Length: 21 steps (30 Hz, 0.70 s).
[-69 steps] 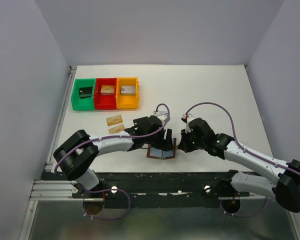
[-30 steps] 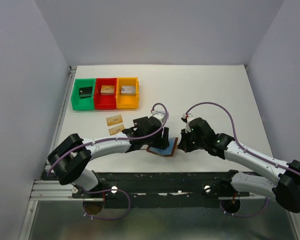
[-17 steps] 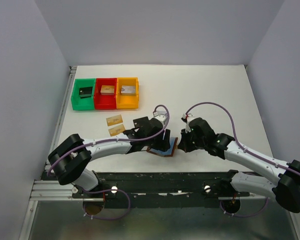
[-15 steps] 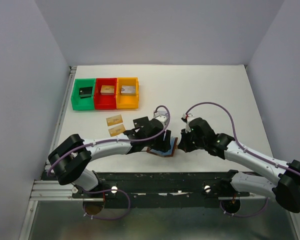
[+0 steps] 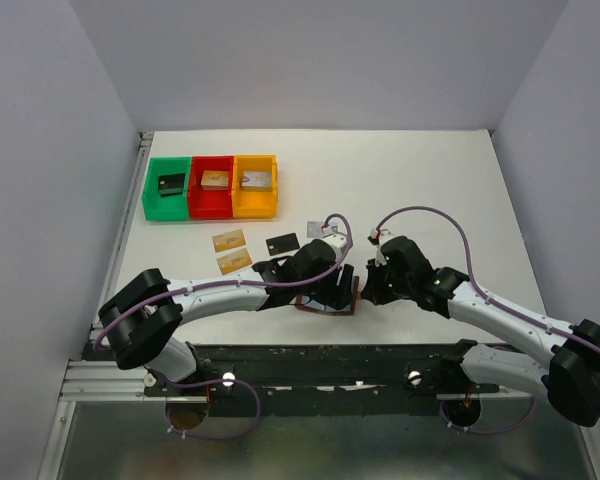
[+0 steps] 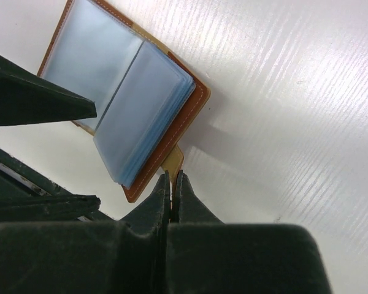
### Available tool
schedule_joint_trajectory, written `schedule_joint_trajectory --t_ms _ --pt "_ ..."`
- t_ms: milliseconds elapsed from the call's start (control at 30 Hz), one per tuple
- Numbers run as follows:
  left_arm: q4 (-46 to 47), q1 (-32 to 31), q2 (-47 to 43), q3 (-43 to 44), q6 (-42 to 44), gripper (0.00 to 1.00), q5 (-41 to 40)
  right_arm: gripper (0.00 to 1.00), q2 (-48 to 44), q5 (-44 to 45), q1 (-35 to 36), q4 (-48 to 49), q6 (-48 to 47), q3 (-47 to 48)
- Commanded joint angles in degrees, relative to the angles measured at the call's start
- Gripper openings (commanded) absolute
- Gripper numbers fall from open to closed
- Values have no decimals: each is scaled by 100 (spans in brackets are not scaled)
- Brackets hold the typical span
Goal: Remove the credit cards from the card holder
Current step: Remove the credit card from the card holder.
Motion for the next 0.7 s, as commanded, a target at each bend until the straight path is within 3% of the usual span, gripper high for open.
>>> schedule_joint_trajectory --t_ms 0,233,667 --pt "-108 -30 36 124 89 69 -132 0 -43 41 -48 82 -11 -58" --pt "-468 -39 193 220 141 69 -634 0 -324 -161 -39 74 33 3" --pt "-451 -39 343 326 273 72 -634 0 -386 -240 -56 12 42 100"
